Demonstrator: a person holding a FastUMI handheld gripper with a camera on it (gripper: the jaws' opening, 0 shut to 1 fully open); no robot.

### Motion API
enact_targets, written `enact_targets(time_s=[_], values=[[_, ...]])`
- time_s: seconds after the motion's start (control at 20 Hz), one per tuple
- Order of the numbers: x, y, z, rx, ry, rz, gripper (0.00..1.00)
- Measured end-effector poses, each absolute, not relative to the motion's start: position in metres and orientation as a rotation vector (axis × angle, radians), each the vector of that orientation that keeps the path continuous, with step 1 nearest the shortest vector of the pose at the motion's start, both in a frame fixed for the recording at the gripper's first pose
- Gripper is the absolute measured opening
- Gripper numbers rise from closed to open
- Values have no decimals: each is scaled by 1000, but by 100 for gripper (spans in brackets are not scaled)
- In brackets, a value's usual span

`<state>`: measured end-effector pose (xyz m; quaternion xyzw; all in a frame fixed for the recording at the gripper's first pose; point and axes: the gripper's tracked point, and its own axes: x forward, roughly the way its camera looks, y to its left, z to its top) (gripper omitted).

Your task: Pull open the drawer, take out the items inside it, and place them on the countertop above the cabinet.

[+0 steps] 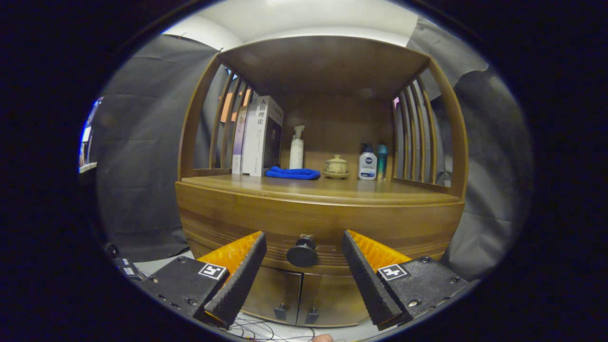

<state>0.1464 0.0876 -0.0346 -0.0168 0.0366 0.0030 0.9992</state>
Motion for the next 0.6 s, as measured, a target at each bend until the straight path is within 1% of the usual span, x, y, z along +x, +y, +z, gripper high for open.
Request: enact_targets(time_s=[0.2,0.4,0.6], values=[[165,89,-54,-32,120,-11,100],[174,88,-64,-19,143,-20,91],[181,87,-68,-15,156,-26,73]])
